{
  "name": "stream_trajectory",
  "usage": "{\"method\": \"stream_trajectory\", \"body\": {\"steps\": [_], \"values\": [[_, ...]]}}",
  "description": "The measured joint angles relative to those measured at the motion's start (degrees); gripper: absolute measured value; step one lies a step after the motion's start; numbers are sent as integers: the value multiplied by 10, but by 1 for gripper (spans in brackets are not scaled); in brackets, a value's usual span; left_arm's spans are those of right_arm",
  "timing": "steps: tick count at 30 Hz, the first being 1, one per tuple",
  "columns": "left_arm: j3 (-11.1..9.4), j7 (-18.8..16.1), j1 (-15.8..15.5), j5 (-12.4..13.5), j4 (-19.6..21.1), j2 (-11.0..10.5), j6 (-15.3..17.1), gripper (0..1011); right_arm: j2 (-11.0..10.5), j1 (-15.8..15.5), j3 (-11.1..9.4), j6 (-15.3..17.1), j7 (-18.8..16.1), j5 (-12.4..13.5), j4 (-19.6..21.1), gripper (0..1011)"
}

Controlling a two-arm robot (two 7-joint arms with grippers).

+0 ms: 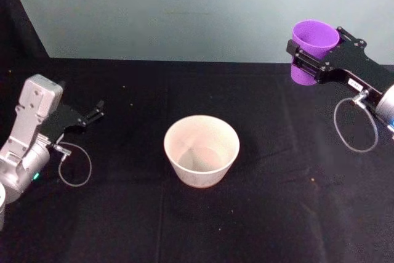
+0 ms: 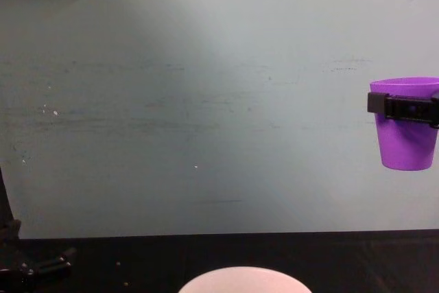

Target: Pick up the cup and pour the mung beans from the cup into the bowl.

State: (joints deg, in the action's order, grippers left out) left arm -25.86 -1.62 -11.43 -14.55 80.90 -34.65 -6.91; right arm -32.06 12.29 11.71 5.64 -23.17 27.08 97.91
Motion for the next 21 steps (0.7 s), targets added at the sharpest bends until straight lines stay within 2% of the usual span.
{"method": "stream_trajectory", "body": {"steps": [21], "values": [[0, 0, 0, 0, 0, 0, 0, 1000, 0, 0, 0, 0, 0, 0, 0, 750]]}}
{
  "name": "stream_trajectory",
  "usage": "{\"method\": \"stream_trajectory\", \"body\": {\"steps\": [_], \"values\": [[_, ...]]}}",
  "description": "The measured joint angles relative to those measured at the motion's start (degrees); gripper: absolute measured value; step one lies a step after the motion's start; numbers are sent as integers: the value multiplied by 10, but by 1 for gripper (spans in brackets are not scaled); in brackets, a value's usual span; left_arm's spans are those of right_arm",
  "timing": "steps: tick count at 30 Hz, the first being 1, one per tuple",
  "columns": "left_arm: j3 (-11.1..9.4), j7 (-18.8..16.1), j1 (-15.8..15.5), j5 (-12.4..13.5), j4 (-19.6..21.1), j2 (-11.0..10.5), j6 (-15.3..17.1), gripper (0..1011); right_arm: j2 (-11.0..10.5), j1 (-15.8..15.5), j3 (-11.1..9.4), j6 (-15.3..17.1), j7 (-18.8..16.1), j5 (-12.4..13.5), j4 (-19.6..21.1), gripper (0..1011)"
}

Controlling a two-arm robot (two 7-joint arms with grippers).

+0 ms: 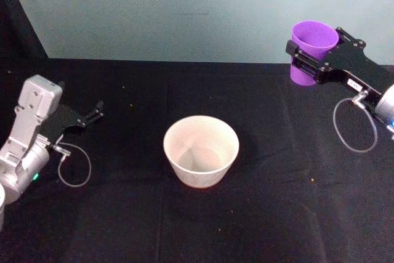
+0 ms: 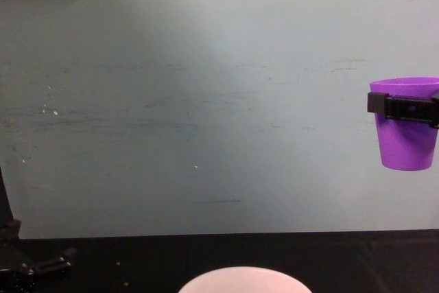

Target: Pick up the cup and pour the mung beans from the cup into the bowl.

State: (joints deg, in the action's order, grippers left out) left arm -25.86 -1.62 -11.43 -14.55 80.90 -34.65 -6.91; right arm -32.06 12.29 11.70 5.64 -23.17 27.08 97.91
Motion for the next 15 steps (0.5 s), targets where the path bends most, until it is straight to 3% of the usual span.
{"method": "stream_trajectory", "body": {"steps": [15], "values": [[0, 0, 0, 0, 0, 0, 0, 1000, 0, 0, 0, 0, 0, 0, 0, 750]]}}
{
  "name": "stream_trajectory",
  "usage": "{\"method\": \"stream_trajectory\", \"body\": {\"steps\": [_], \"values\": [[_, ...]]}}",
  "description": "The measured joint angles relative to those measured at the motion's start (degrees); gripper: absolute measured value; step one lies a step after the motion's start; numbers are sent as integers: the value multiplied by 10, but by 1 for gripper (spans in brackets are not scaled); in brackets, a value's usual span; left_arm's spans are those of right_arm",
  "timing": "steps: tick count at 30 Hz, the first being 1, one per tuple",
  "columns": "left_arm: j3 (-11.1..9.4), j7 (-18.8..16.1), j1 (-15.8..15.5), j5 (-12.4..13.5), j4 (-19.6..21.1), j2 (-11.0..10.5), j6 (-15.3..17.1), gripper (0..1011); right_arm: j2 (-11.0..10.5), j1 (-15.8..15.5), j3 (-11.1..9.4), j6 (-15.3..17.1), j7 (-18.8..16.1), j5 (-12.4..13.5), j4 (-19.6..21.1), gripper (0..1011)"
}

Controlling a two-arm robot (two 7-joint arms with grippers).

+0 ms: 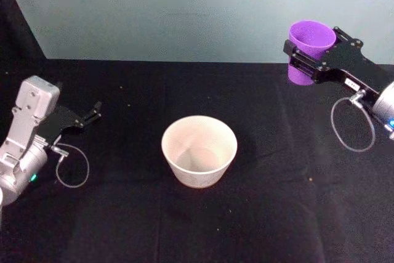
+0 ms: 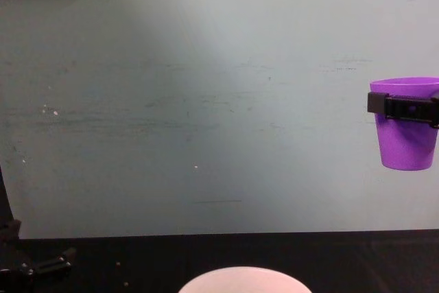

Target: Pick up the cup and pour the mung beans from the cup into the bowl.

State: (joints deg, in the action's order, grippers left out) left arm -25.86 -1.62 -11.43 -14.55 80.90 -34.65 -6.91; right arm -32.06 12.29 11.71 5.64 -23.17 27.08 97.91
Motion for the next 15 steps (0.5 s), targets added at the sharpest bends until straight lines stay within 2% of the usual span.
{"method": "stream_trajectory", "body": {"steps": [15], "values": [[0, 0, 0, 0, 0, 0, 0, 1000, 0, 0, 0, 0, 0, 0, 0, 750]]}}
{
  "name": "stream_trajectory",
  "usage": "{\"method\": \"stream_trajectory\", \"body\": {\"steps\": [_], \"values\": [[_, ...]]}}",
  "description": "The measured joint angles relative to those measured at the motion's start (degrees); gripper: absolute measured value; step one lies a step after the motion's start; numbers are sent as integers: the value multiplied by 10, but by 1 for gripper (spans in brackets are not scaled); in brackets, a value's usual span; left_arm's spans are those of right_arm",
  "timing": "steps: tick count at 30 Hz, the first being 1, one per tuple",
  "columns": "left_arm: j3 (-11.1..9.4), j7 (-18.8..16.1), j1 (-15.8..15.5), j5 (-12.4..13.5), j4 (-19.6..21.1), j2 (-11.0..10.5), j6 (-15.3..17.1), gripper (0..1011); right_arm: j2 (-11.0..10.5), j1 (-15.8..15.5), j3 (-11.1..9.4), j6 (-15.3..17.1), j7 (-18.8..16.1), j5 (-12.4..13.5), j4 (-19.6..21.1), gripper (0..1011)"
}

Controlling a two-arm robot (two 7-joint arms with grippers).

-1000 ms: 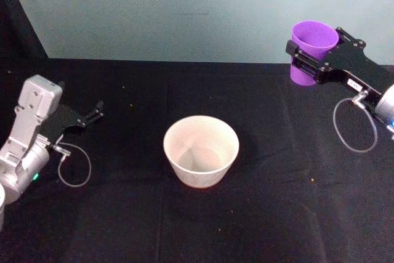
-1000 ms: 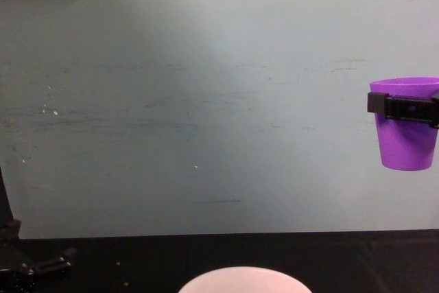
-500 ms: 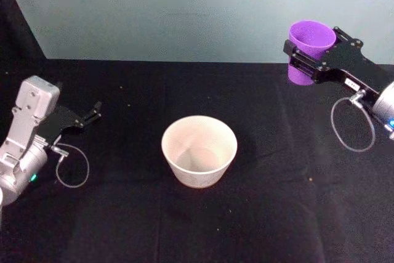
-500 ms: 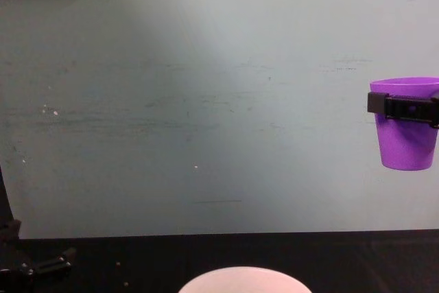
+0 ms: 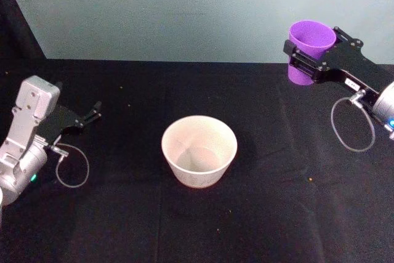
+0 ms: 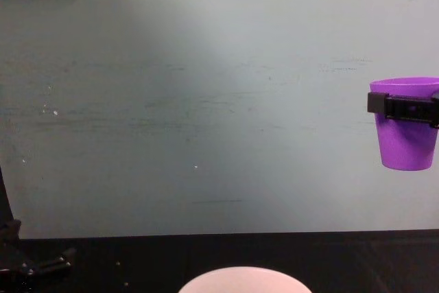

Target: Pick up the cup and pour the mung beans from the cup into the bowl.

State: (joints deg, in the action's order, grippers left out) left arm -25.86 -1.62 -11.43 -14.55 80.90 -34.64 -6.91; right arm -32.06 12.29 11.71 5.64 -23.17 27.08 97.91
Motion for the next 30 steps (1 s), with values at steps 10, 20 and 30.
{"method": "stream_trajectory", "body": {"steps": [10, 20, 30], "values": [[0, 0, 0, 0, 0, 0, 0, 1000, 0, 0, 0, 0, 0, 0, 0, 750], [0, 0, 0, 0, 0, 0, 0, 1000, 0, 0, 0, 0, 0, 0, 0, 750], [0, 0, 0, 0, 0, 0, 0, 1000, 0, 0, 0, 0, 0, 0, 0, 750]]}}
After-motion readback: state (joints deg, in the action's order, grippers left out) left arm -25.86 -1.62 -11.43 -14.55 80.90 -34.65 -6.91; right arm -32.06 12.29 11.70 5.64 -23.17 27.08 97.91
